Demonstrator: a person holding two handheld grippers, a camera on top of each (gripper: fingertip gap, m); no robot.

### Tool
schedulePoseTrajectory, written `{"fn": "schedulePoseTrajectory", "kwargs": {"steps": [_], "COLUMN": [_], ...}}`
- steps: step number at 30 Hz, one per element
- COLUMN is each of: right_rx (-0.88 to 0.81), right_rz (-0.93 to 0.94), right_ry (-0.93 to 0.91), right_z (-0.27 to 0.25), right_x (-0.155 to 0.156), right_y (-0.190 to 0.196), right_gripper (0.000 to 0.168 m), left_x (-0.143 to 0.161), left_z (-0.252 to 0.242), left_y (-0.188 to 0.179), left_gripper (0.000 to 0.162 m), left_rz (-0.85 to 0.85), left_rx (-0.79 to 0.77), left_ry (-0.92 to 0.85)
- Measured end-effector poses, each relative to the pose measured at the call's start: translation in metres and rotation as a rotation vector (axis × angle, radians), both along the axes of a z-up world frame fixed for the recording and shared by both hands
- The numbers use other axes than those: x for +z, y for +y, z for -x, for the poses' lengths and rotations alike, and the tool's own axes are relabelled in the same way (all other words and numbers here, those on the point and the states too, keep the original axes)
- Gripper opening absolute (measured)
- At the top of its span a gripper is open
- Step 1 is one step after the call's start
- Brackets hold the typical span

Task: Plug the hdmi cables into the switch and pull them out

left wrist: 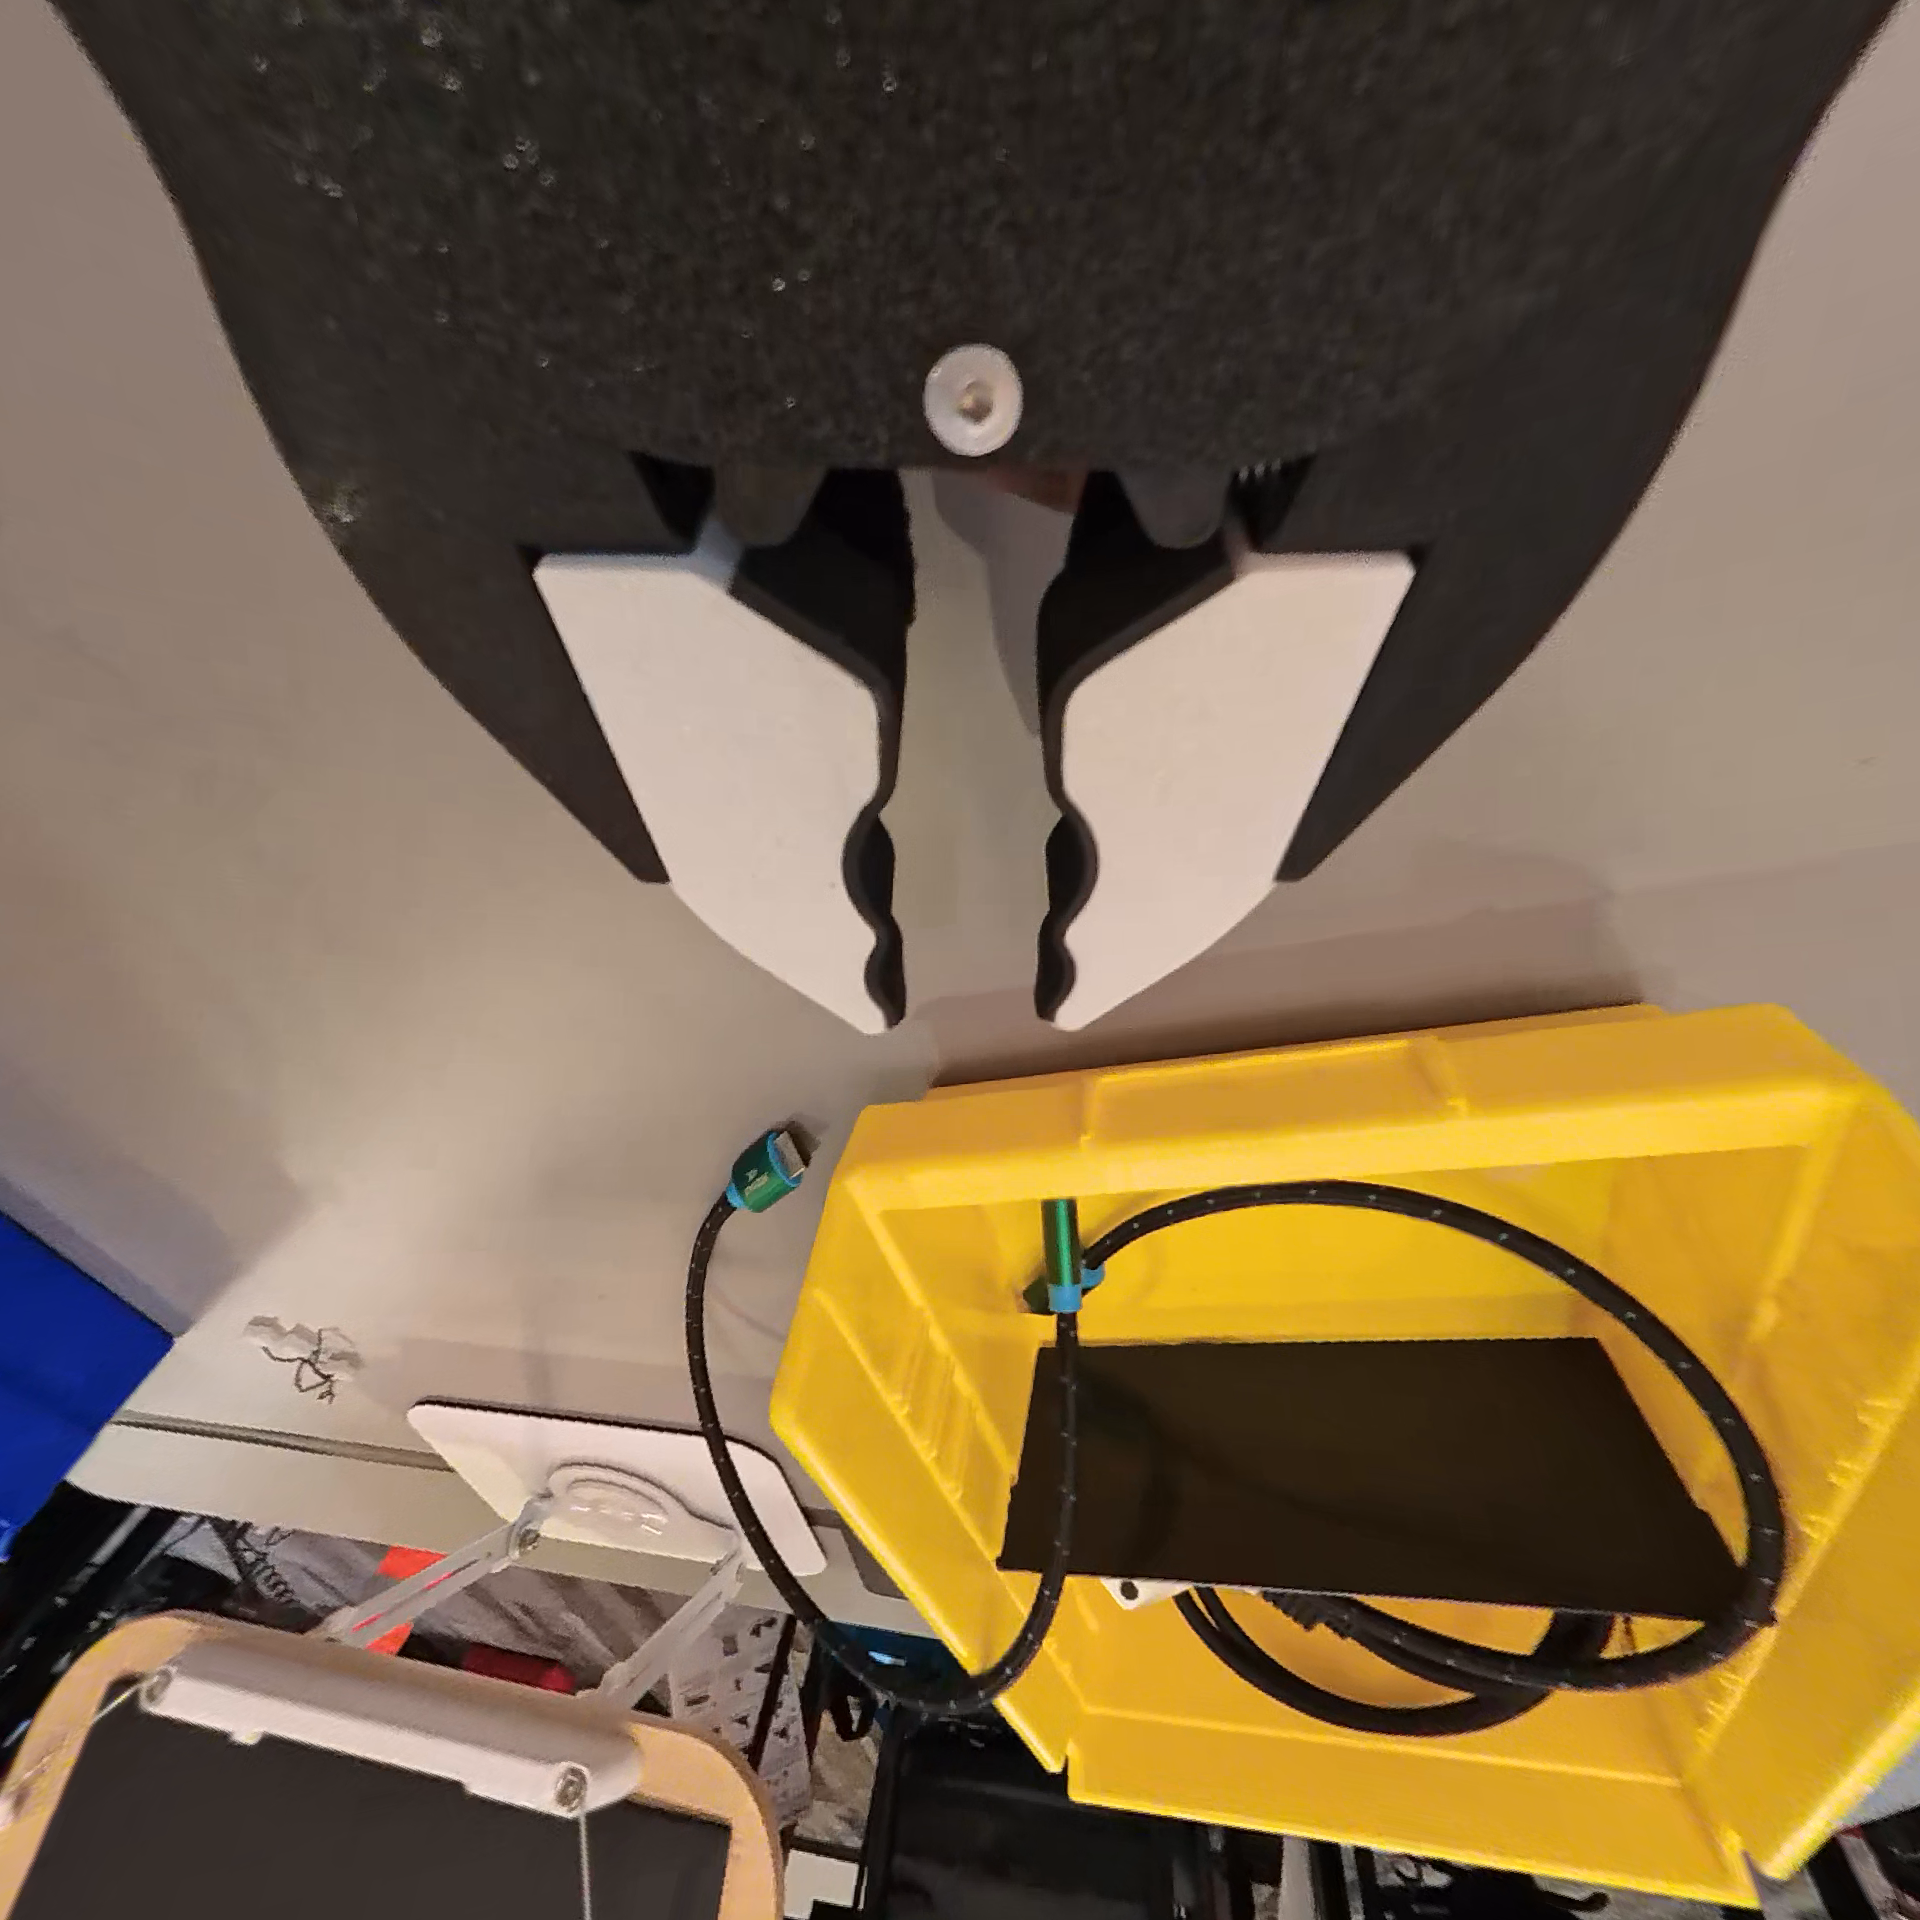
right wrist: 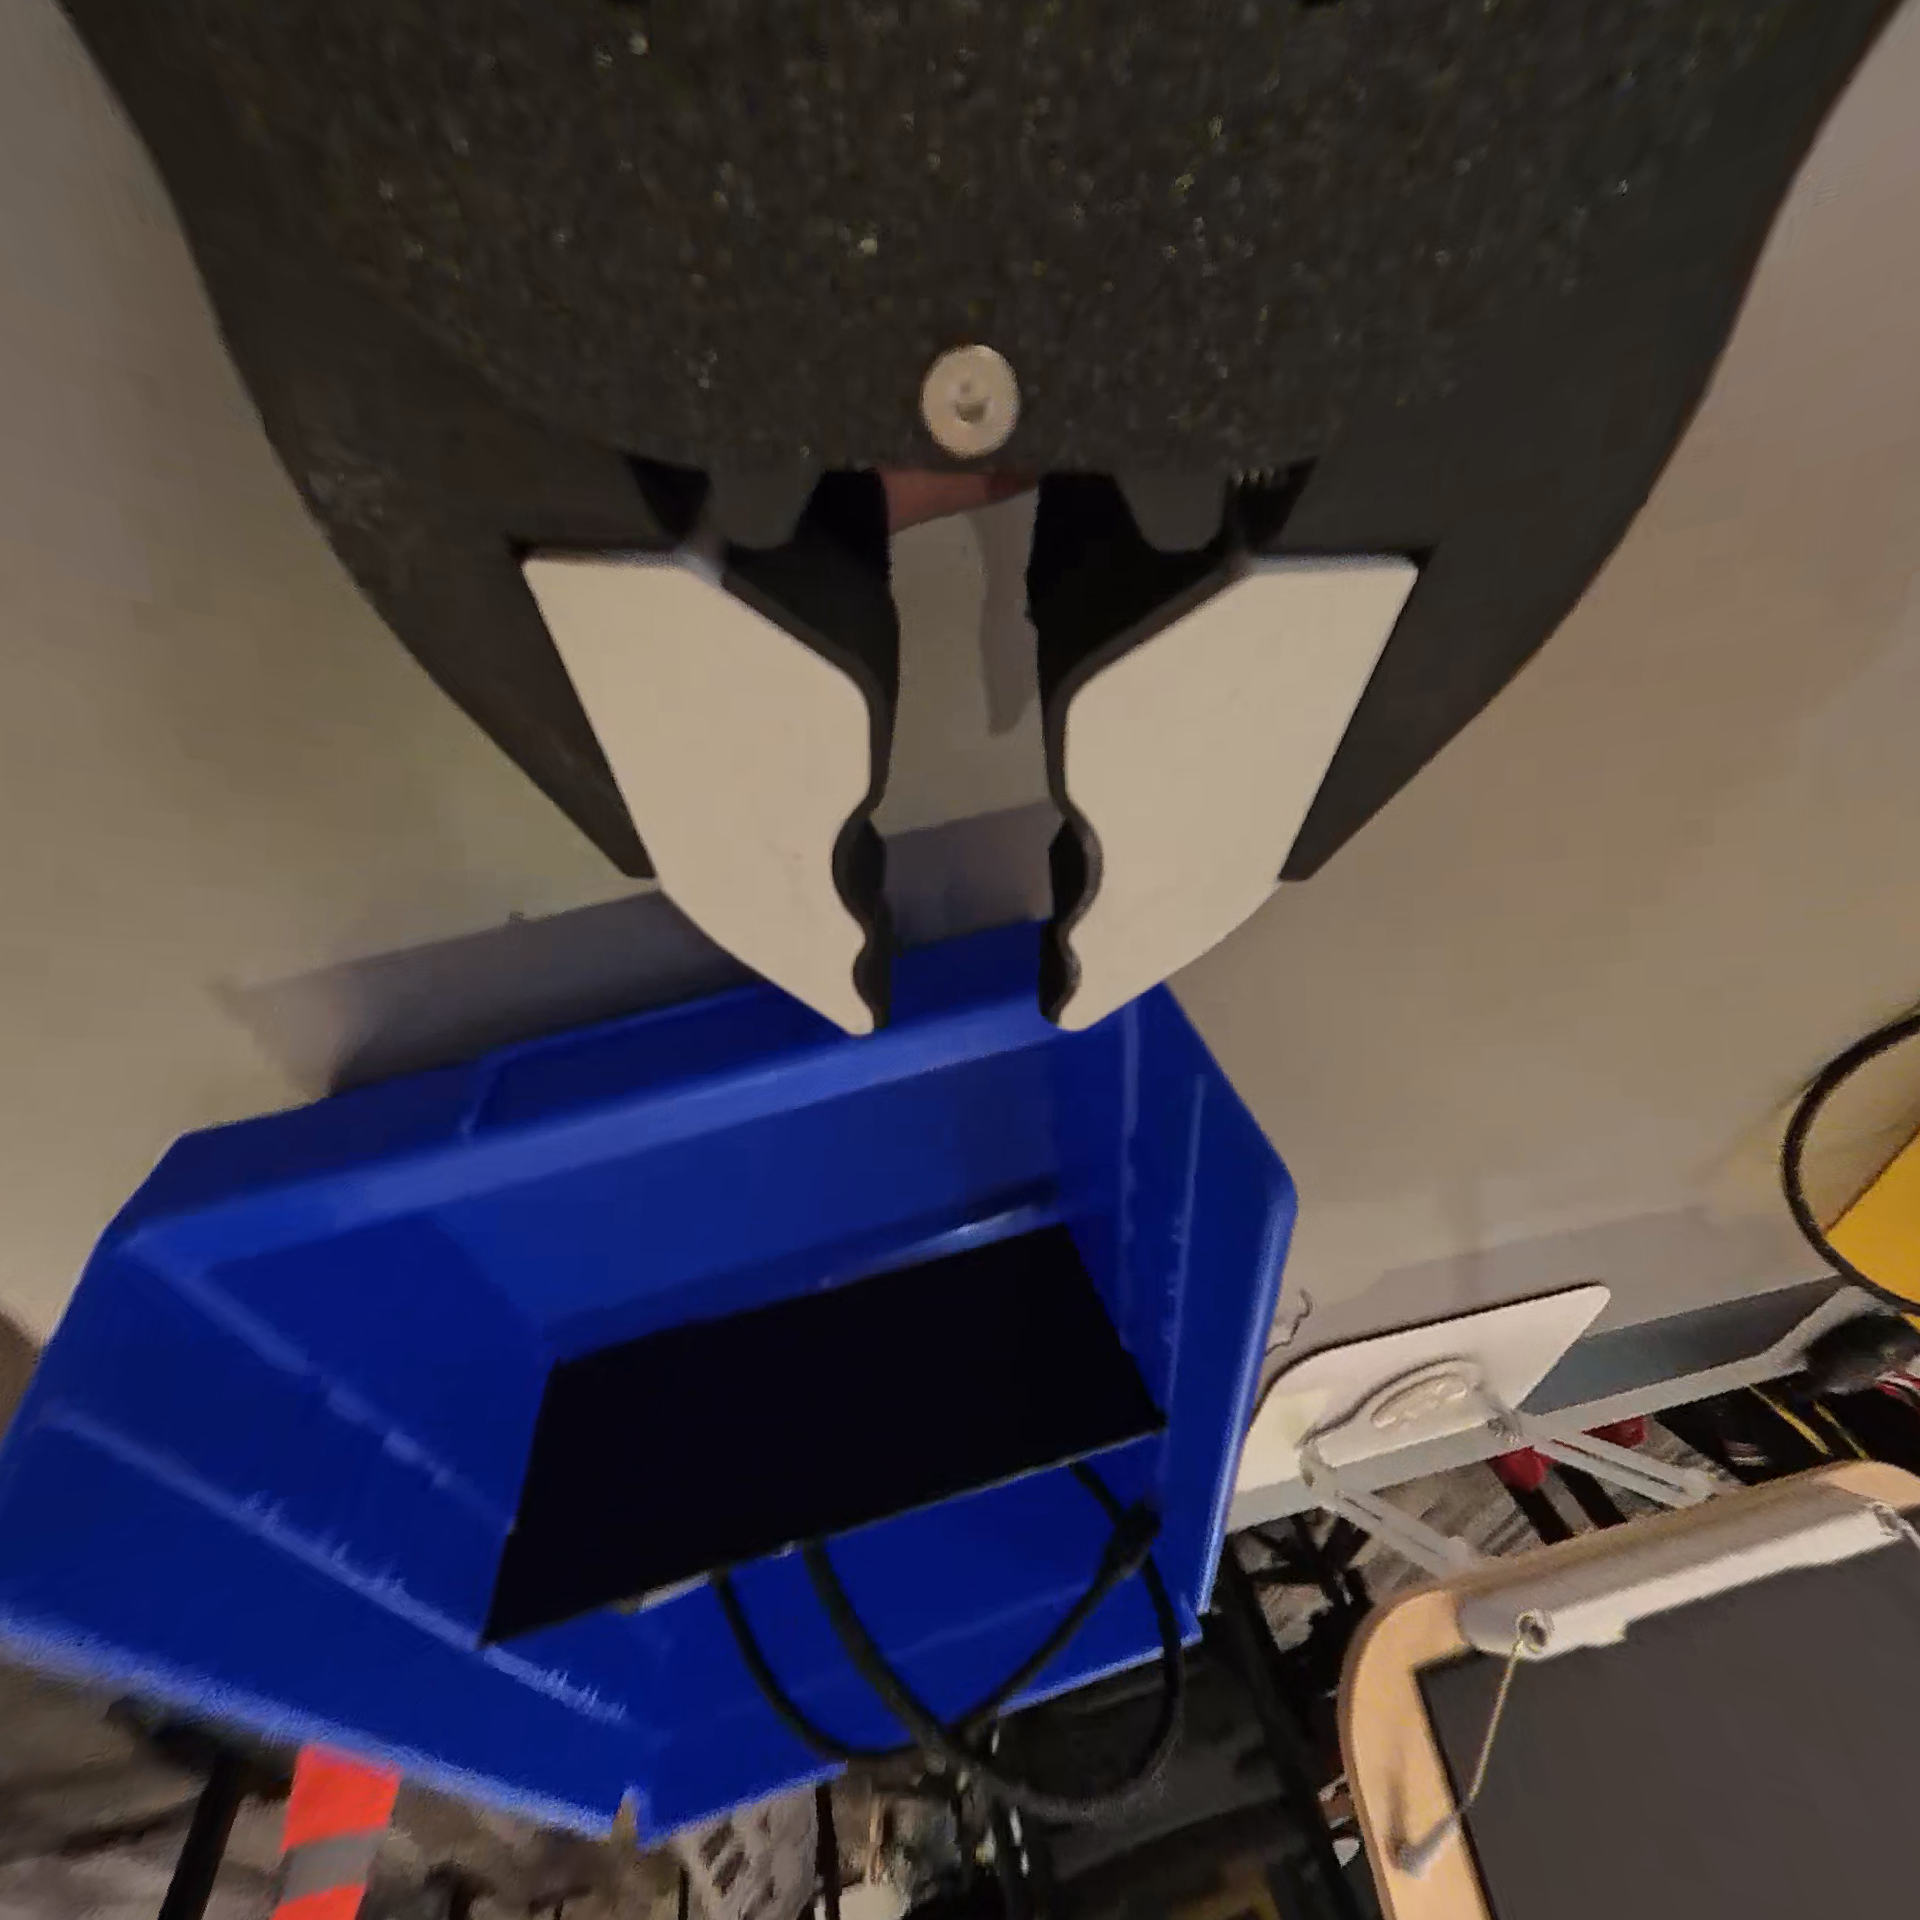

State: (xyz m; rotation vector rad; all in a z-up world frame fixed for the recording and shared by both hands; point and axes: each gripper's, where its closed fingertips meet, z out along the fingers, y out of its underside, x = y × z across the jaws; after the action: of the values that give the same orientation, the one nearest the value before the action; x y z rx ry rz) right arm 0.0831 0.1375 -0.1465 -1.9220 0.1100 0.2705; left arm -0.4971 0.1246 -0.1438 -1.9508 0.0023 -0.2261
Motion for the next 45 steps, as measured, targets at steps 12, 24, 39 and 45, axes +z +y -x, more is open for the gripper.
{"fn": "schedulePoseTrajectory", "kwargs": {"steps": [12, 24, 39, 45], "right_rx": [0.007, 0.042, 0.156, 0.161], "right_rz": [-0.017, -0.117, -0.19, -0.167], "right_ry": [-0.002, -0.071, -0.084, -0.081], "right_z": [-0.003, 0.005, 0.031, 0.031], "right_x": [-0.001, 0.017, 0.031, 0.025], "right_y": [0.016, 0.012, 0.006, 0.005], "right_gripper": [0.023, 0.02, 0.019, 0.019], "left_x": [0.006, 0.146, -0.007, 0.073], "left_z": [0.003, -0.05, -0.172, -0.044], "left_y": [0.139, 0.117, 0.06, 0.14], "left_gripper": [0.038, 0.006, 0.045, 0.039], "left_rz": [0.349, -0.023, 0.388, 0.185], "left_rx": [-0.336, -0.434, -0.853, -0.801], "left_ry": [0.22, 0.296, 0.425, 0.813]}}
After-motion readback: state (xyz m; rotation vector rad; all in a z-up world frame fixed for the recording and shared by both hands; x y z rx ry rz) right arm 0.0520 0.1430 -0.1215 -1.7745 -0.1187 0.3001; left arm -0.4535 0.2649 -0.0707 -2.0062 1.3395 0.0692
